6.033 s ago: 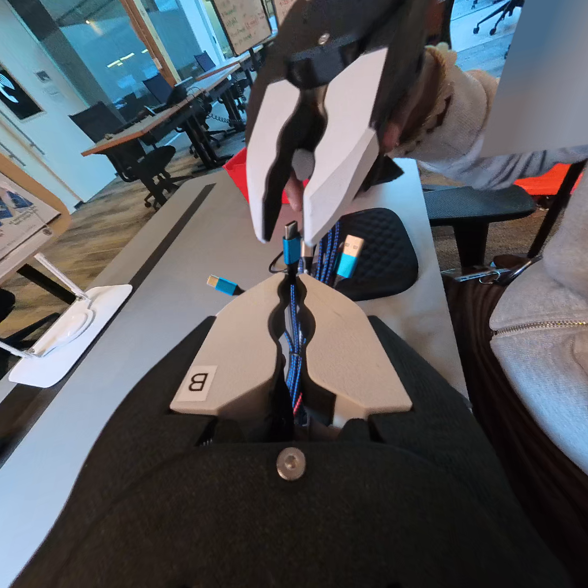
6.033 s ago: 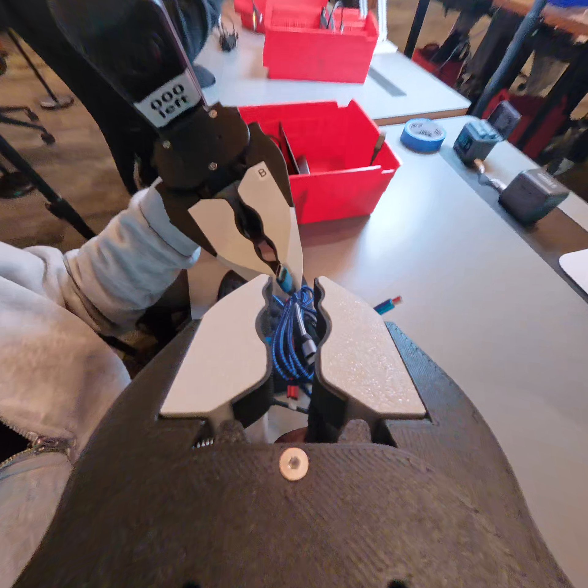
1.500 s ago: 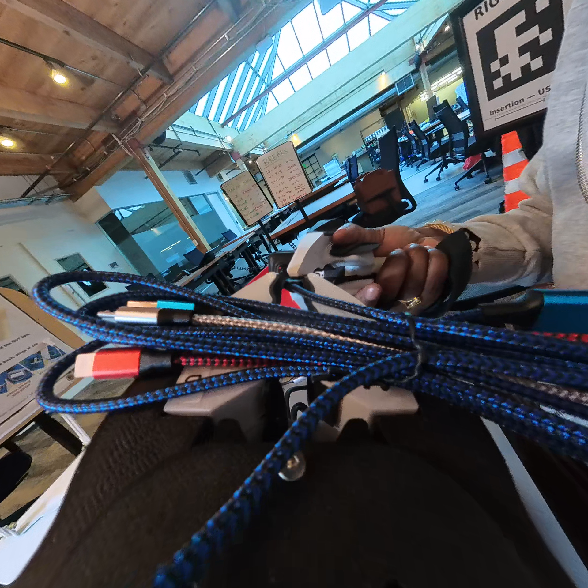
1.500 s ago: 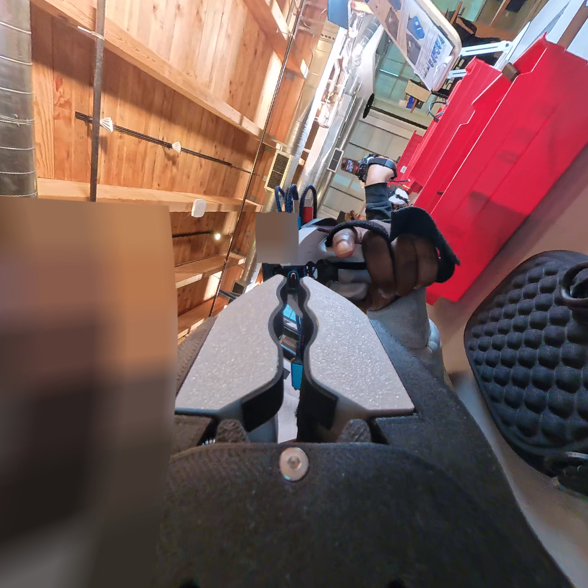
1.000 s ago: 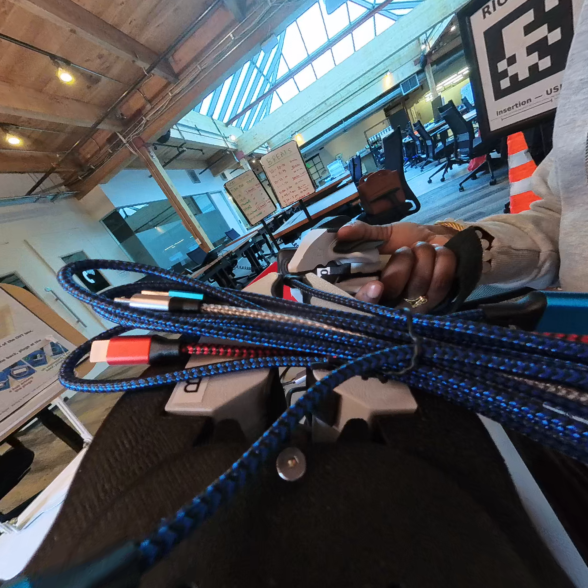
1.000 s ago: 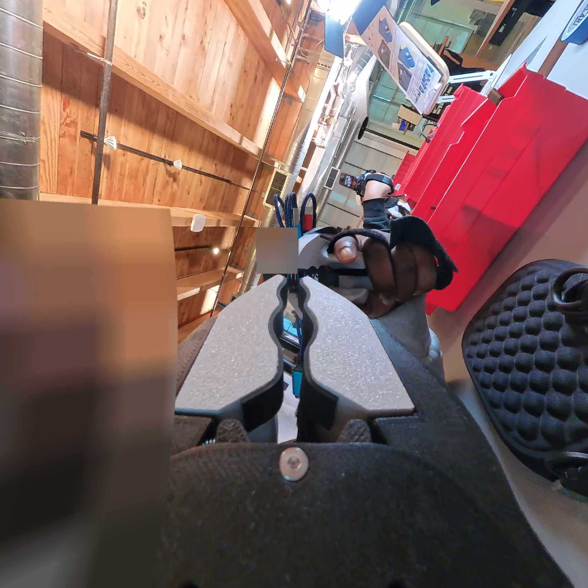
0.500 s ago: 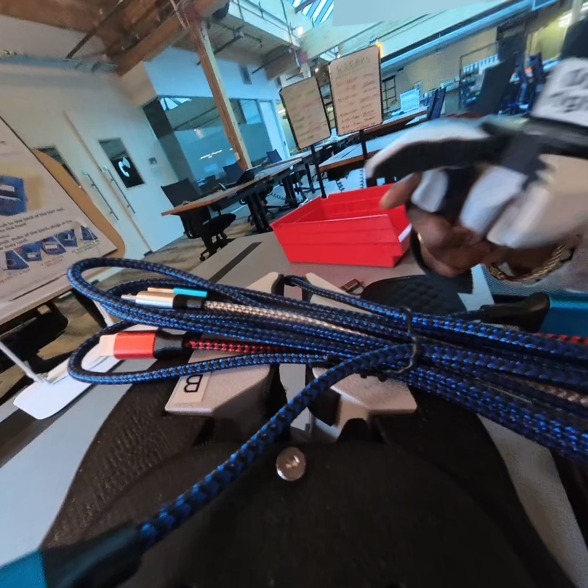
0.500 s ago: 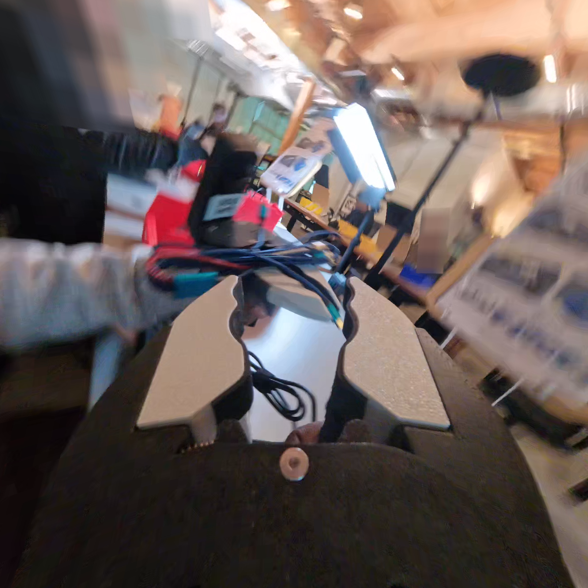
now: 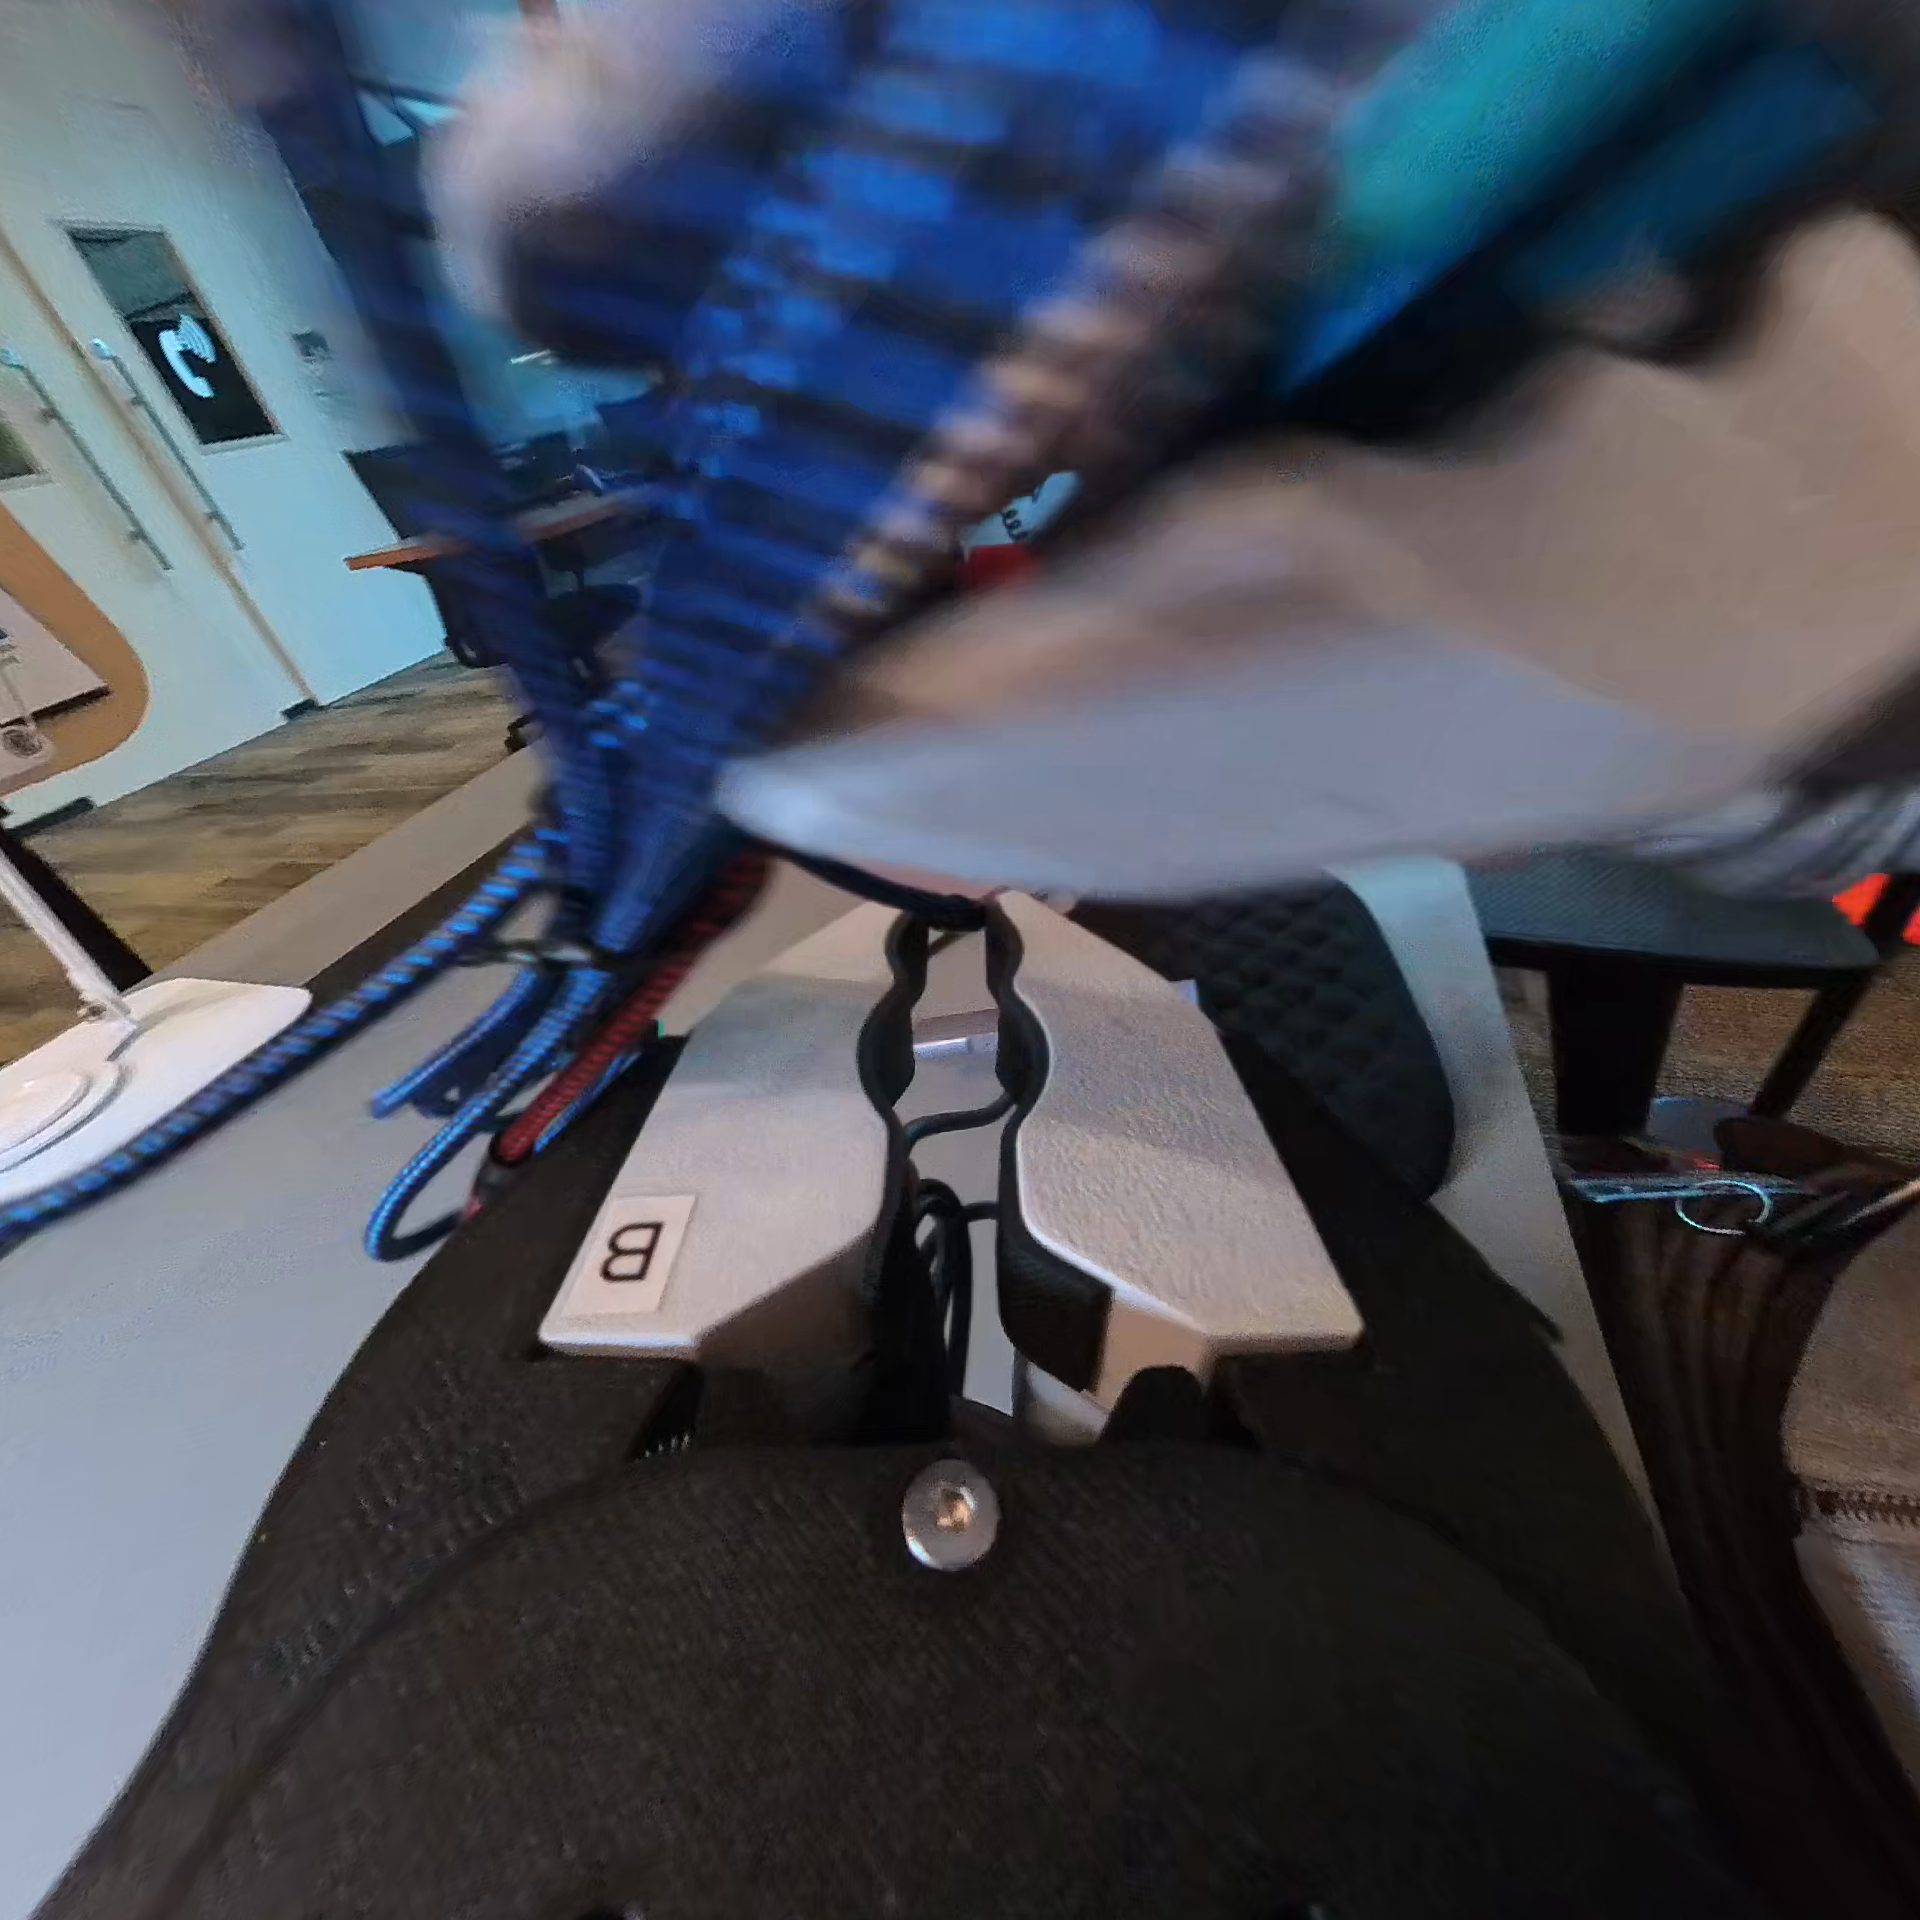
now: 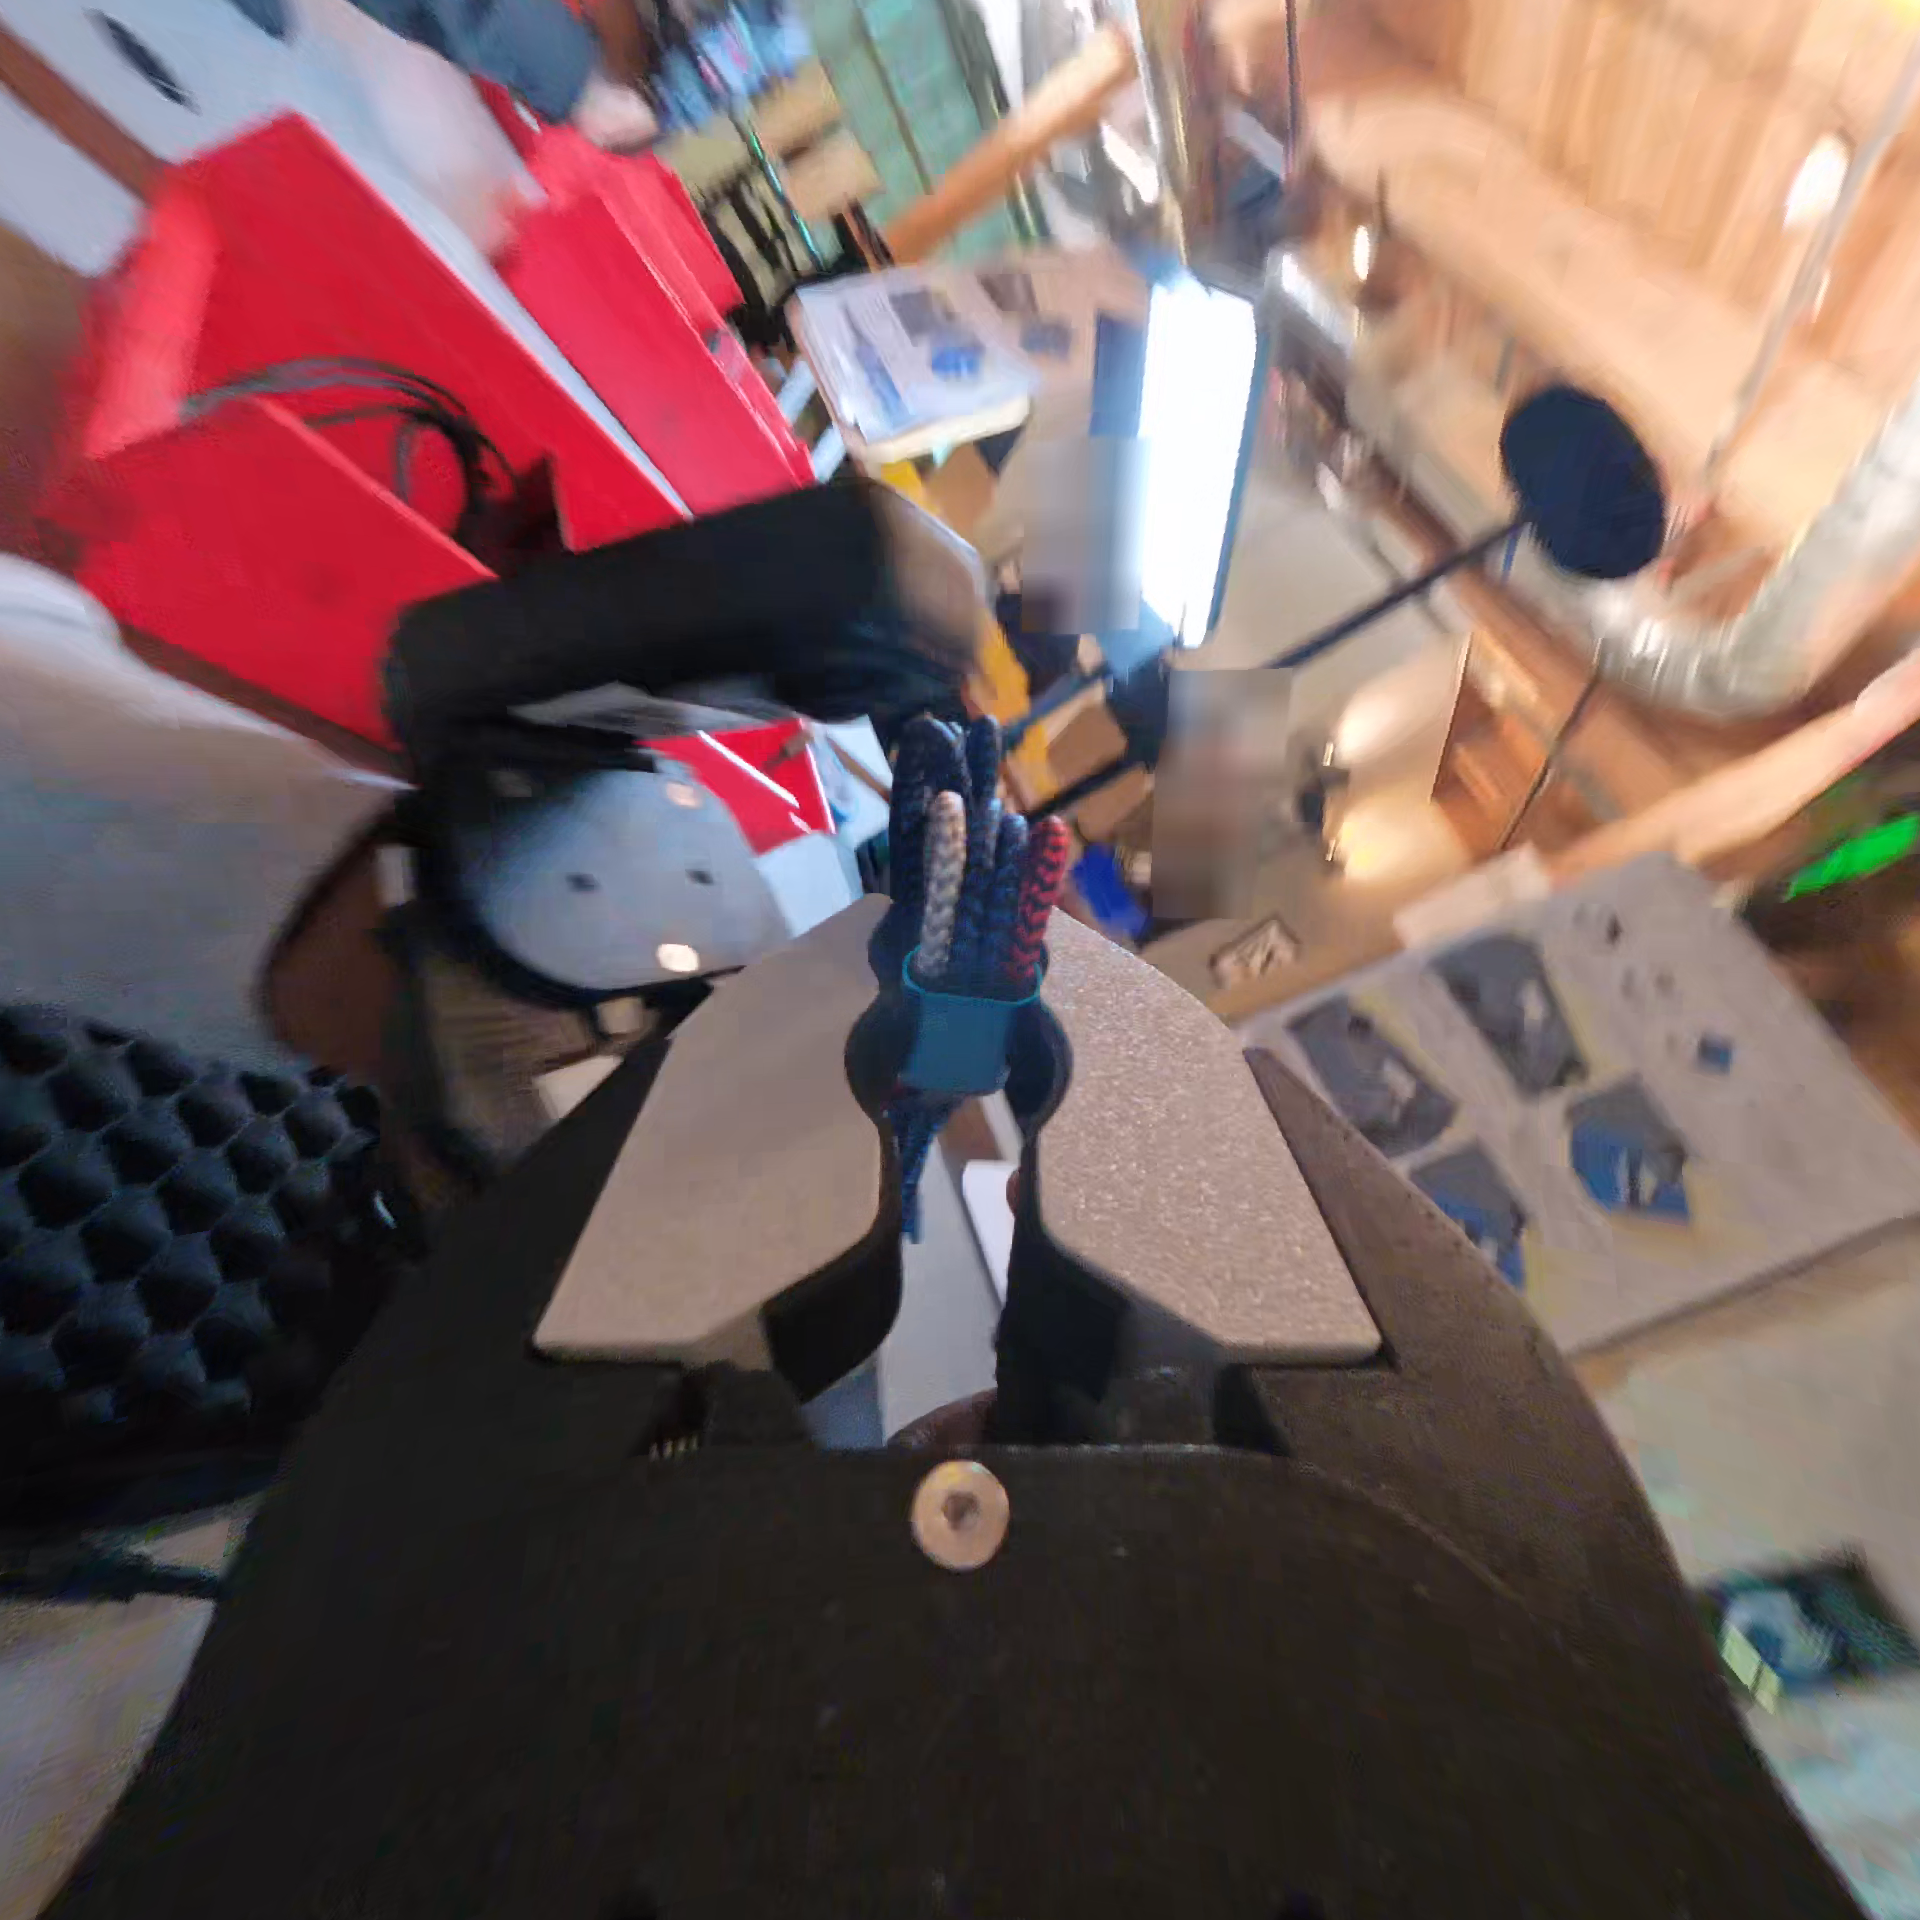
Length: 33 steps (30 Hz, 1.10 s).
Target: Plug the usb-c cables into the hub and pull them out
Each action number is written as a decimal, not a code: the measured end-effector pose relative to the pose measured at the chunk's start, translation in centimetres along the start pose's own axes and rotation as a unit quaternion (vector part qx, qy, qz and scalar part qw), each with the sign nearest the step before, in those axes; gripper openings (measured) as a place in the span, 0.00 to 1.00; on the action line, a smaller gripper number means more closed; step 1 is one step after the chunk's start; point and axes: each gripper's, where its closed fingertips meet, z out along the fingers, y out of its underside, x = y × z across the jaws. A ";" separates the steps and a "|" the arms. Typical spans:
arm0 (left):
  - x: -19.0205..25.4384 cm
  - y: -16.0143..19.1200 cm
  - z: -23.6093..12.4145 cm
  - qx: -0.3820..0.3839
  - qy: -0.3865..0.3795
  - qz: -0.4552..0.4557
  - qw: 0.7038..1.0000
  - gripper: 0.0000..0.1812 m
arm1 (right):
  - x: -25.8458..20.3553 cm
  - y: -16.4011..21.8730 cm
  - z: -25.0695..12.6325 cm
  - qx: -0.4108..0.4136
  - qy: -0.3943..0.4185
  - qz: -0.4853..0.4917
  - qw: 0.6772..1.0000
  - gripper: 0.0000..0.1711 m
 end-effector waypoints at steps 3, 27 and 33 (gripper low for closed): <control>0.7 -0.7 0.0 0.025 0.020 0.004 0.999 0.06 | 2.2 3.0 1.6 -0.084 -0.012 0.083 0.993 0.12; -4.2 -2.7 -3.8 0.165 -0.063 -0.051 0.983 0.06 | 7.4 11.0 -3.9 -0.050 -0.186 0.663 0.723 0.37; -5.6 -3.9 -5.9 0.204 -0.093 -0.050 0.973 0.06 | -2.1 17.8 -12.5 -0.209 -0.309 0.782 0.500 0.36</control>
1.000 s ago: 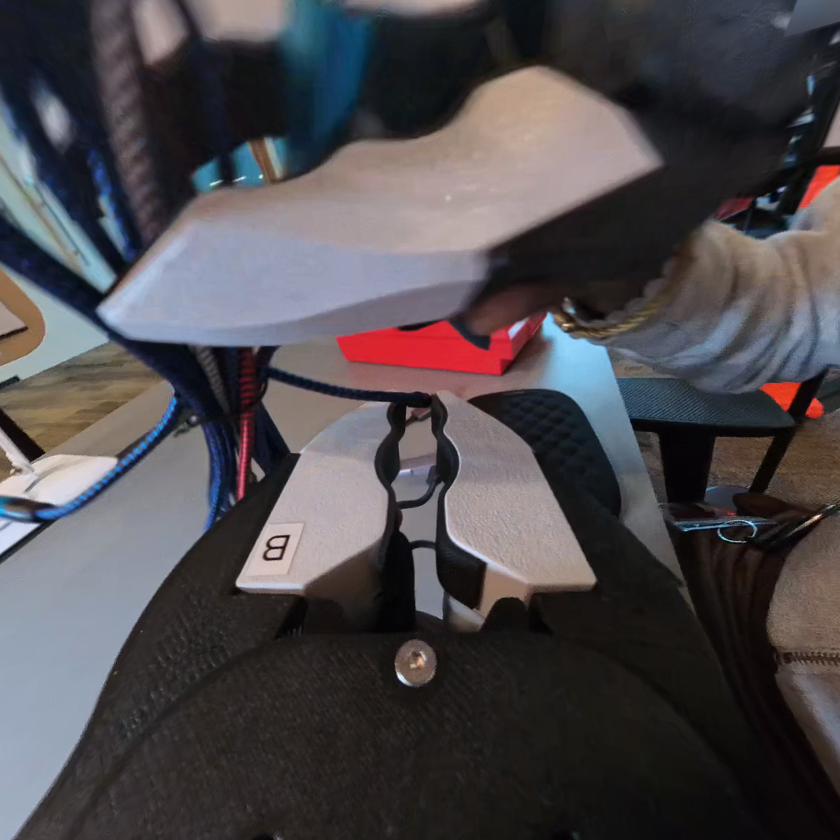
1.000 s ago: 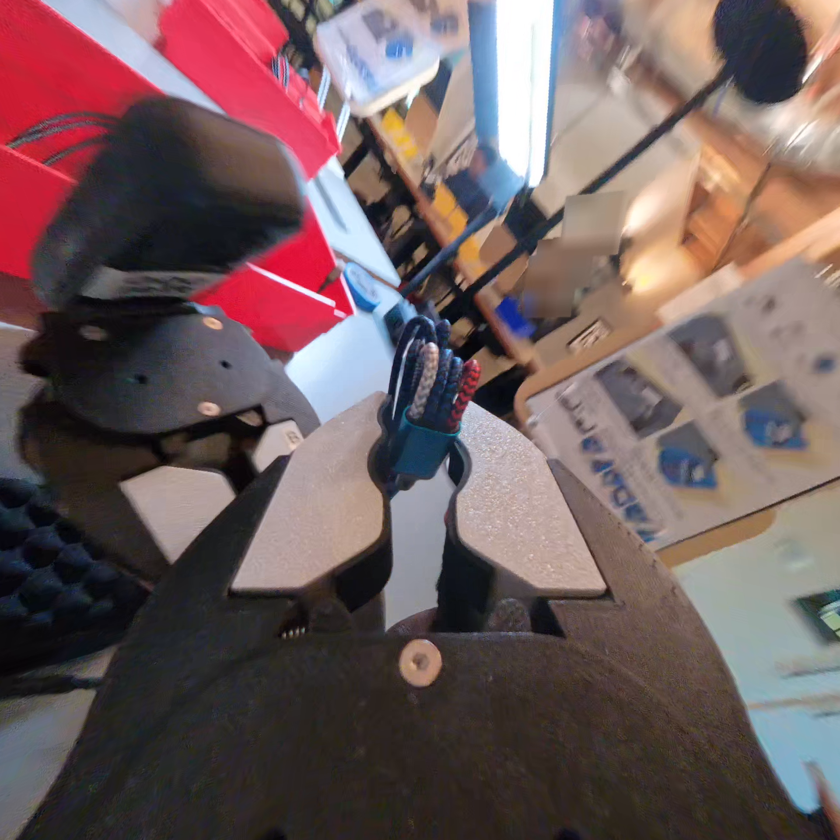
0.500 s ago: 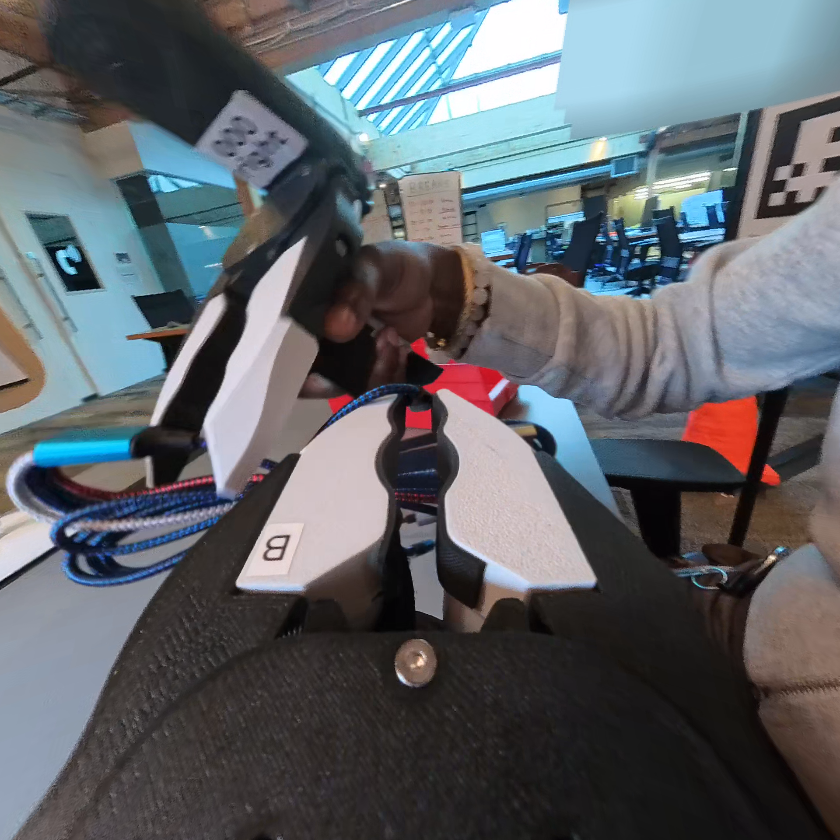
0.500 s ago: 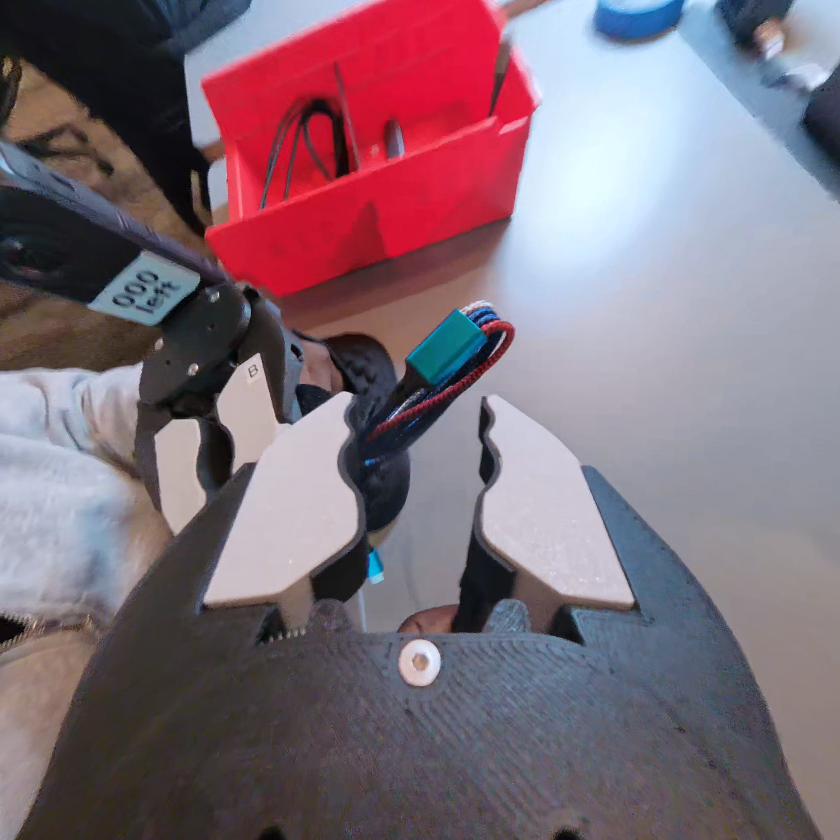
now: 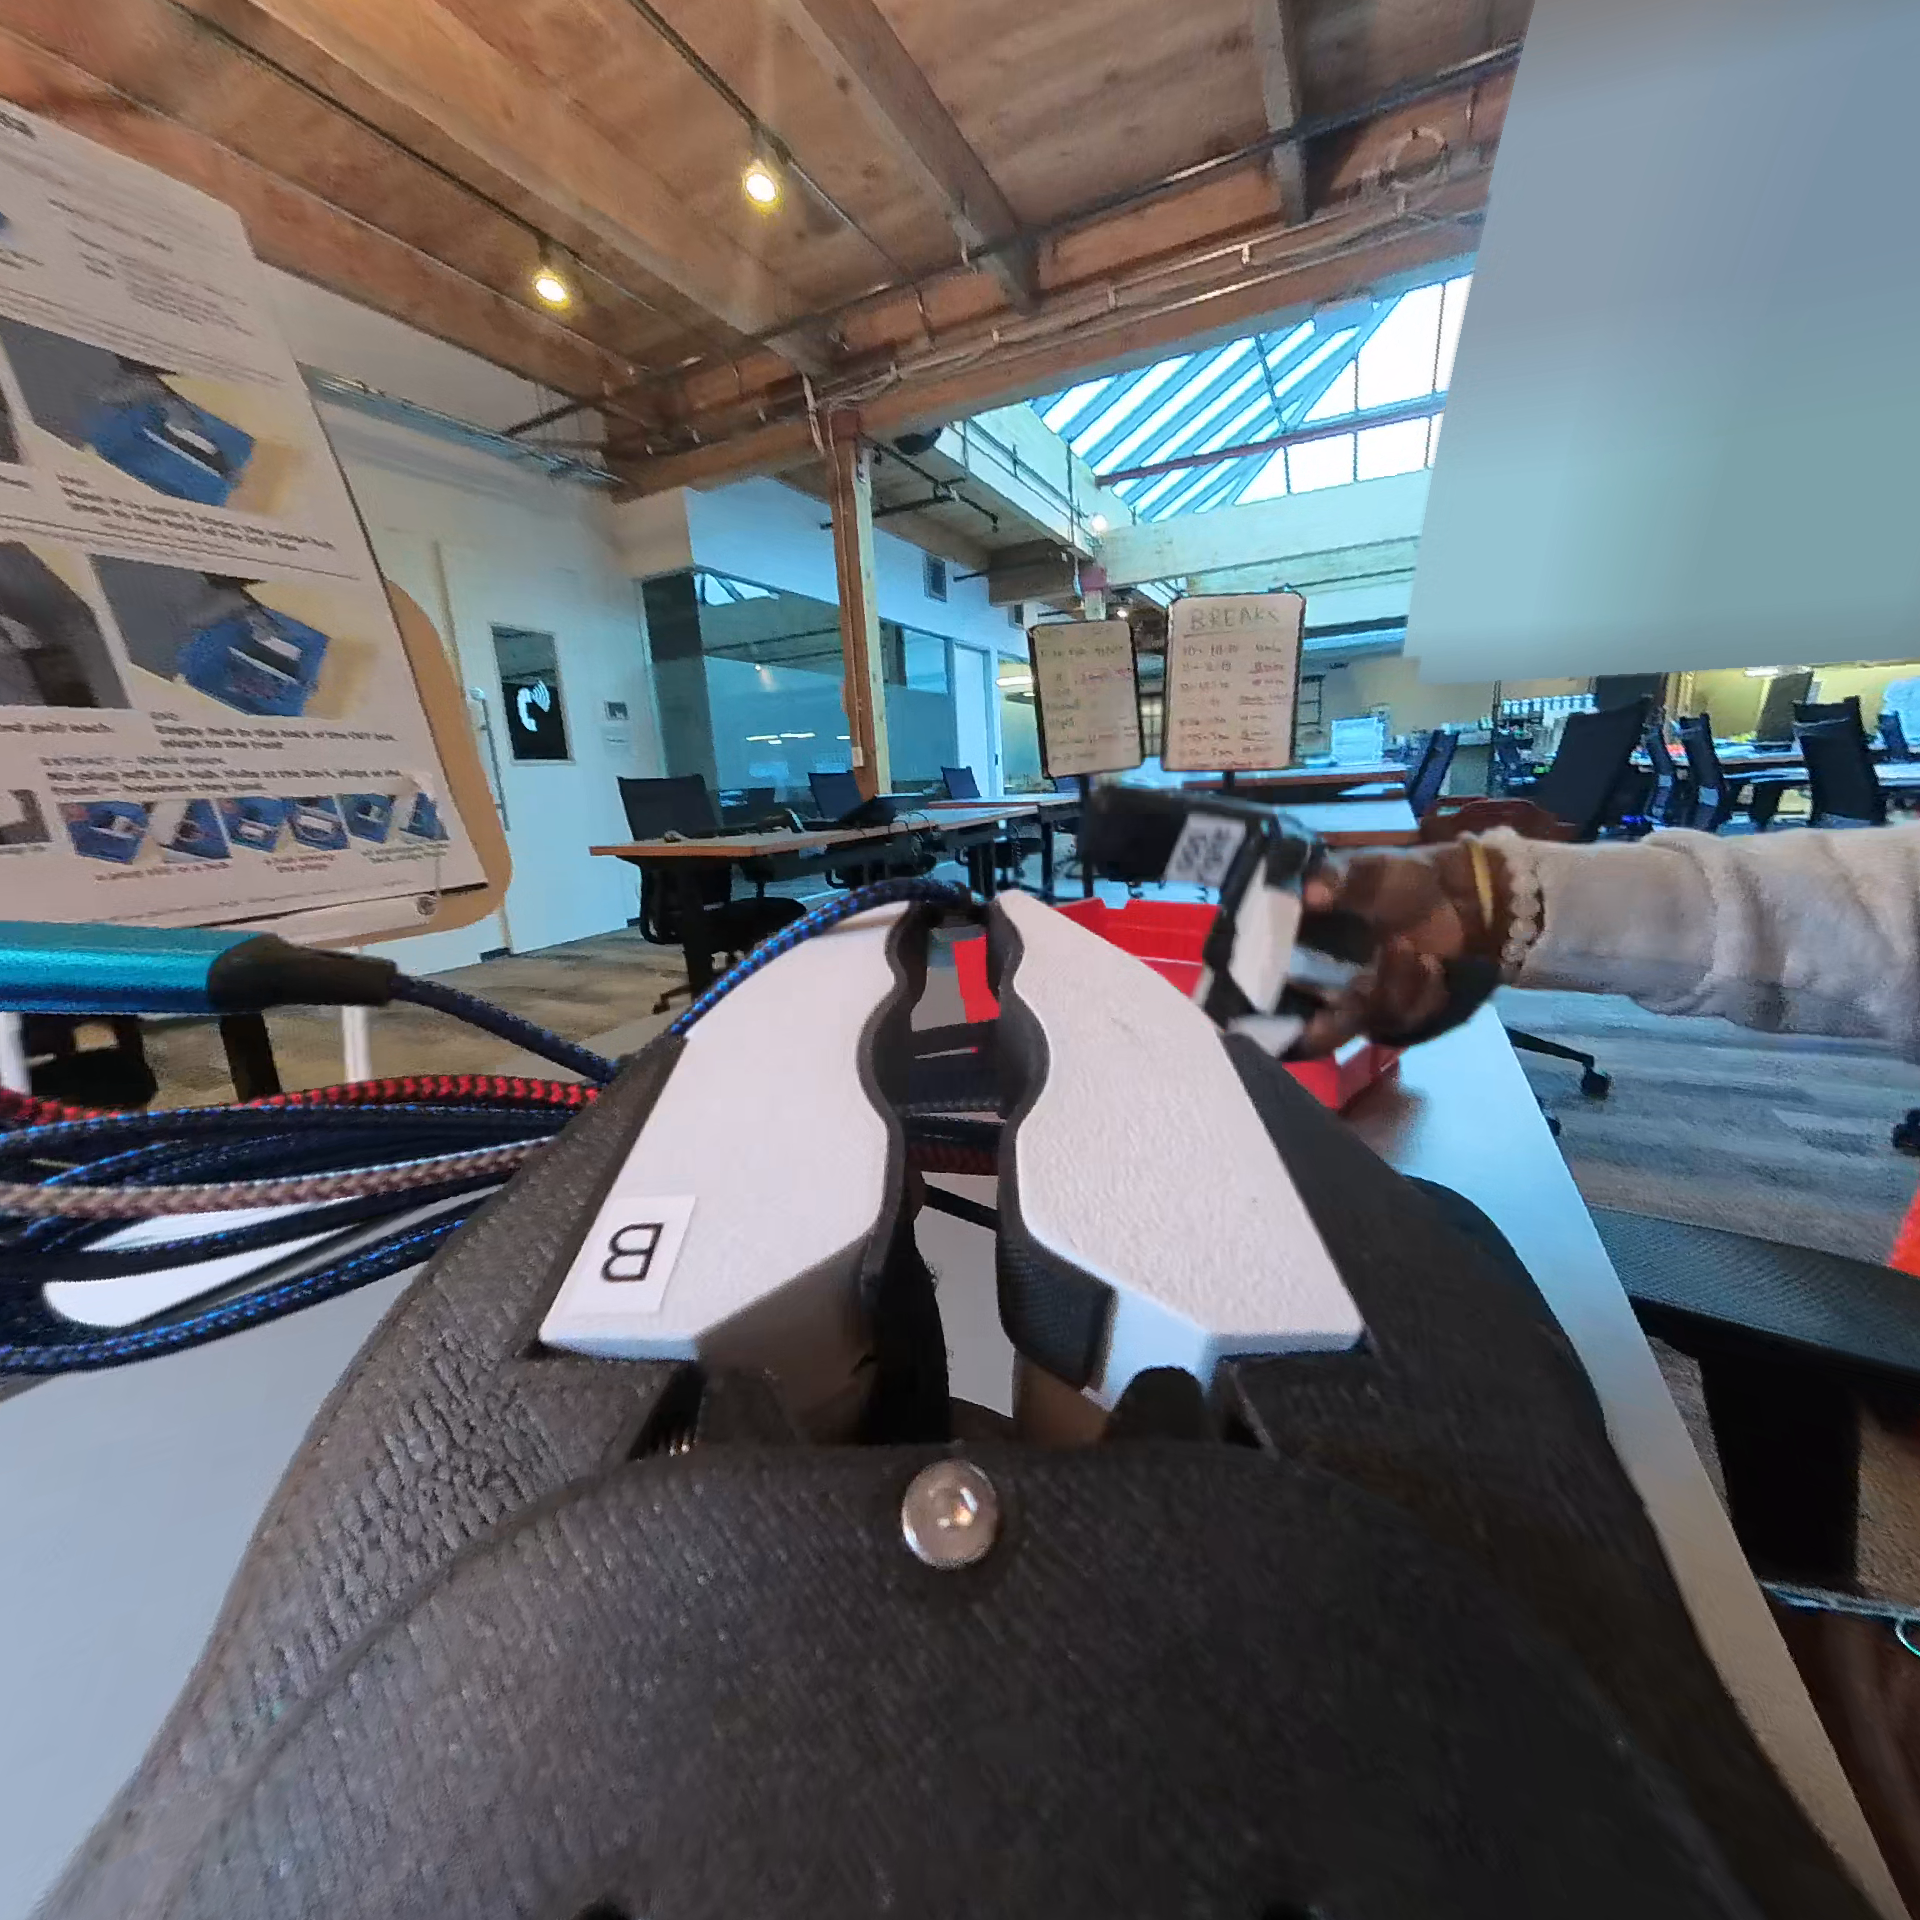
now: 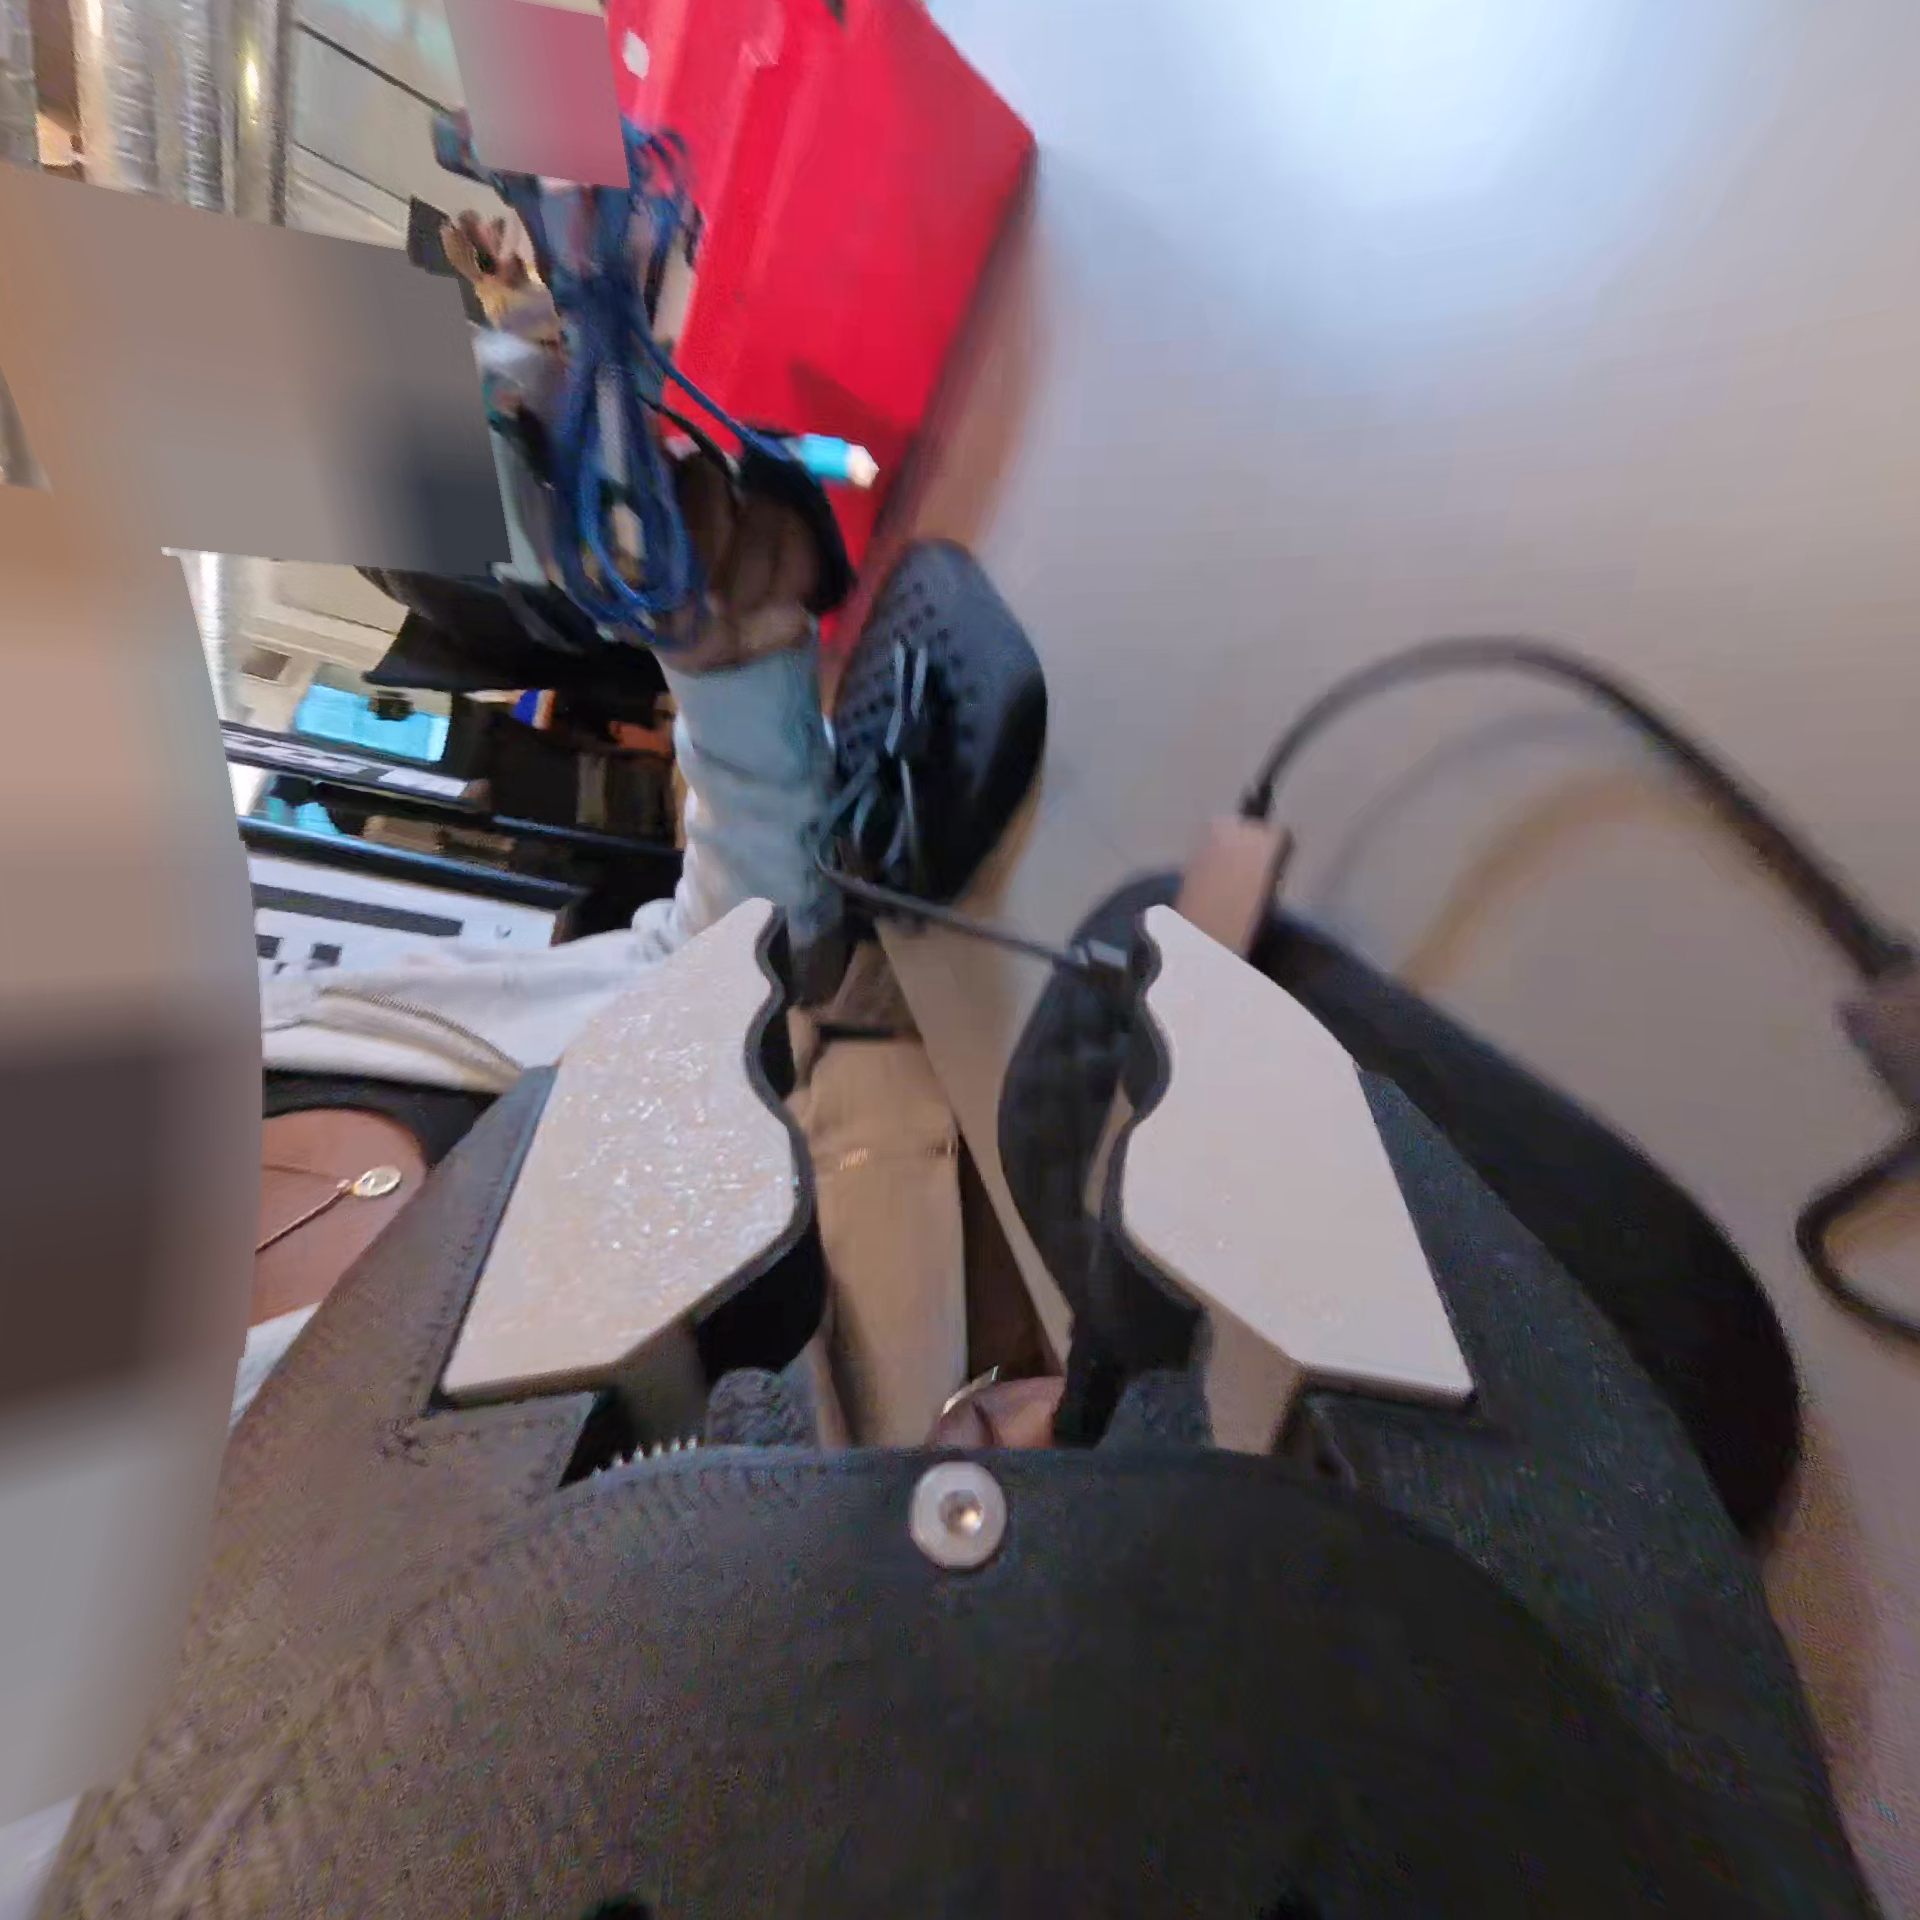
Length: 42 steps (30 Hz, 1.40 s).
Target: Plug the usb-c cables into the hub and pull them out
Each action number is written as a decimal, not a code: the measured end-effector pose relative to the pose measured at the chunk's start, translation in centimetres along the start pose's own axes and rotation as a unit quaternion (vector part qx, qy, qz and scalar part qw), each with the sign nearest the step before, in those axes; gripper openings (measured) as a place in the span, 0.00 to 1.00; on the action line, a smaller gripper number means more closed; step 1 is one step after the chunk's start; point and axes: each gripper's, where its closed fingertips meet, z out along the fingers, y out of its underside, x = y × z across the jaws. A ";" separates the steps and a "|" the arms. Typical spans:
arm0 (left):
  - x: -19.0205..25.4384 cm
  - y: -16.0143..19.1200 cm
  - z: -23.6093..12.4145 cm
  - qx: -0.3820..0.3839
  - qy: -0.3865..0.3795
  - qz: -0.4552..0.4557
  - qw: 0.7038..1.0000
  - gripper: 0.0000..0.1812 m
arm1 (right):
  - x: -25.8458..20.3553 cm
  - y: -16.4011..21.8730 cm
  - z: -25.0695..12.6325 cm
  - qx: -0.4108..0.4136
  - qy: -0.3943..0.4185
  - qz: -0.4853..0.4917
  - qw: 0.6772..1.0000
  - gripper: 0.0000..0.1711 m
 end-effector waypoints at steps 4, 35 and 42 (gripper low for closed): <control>-0.4 -0.5 -0.4 0.007 -0.005 0.004 1.000 0.06 | 3.4 3.8 -0.3 -0.073 0.044 0.047 0.995 0.31; 0.2 -1.7 -0.4 0.027 -0.007 0.030 0.999 0.06 | 5.1 4.5 0.5 -0.079 0.579 -0.543 0.604 0.15; 0.2 -1.3 -0.2 0.021 -0.006 0.037 0.999 0.06 | 4.8 4.6 1.0 -0.129 0.380 -0.451 0.797 0.12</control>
